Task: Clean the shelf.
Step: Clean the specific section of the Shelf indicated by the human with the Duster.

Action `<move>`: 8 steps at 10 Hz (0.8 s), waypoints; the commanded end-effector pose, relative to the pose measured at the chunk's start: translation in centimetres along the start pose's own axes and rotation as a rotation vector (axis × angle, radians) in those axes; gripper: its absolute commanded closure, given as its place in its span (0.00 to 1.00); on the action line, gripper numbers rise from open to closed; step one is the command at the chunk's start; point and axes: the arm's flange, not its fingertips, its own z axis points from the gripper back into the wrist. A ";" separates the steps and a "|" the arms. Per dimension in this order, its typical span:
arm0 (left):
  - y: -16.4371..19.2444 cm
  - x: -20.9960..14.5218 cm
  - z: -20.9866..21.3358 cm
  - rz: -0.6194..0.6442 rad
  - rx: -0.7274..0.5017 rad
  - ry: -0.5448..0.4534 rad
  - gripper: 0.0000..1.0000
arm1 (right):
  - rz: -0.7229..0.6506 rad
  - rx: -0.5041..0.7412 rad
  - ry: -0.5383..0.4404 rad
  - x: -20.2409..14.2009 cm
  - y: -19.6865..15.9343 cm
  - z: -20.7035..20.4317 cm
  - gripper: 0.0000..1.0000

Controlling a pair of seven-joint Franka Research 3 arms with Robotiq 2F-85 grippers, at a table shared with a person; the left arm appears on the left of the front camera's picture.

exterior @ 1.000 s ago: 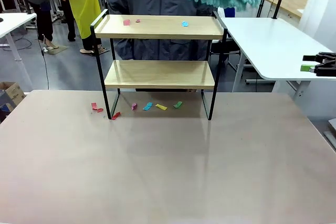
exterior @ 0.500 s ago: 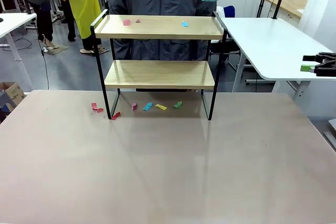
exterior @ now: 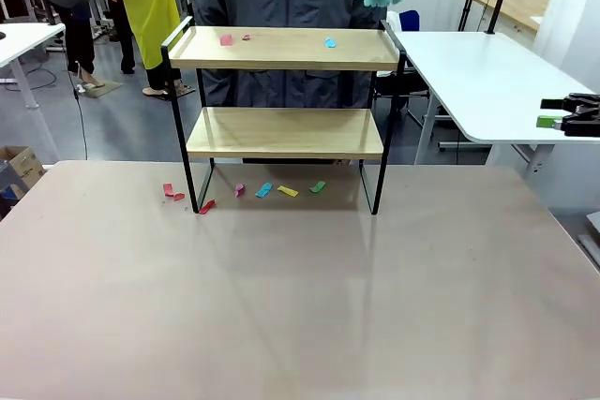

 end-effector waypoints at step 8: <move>-5.3 -1.5 -8.7 0.260 0.115 -0.192 0.87 | 0.005 0.002 -0.002 0.3 0.1 -0.2 0.00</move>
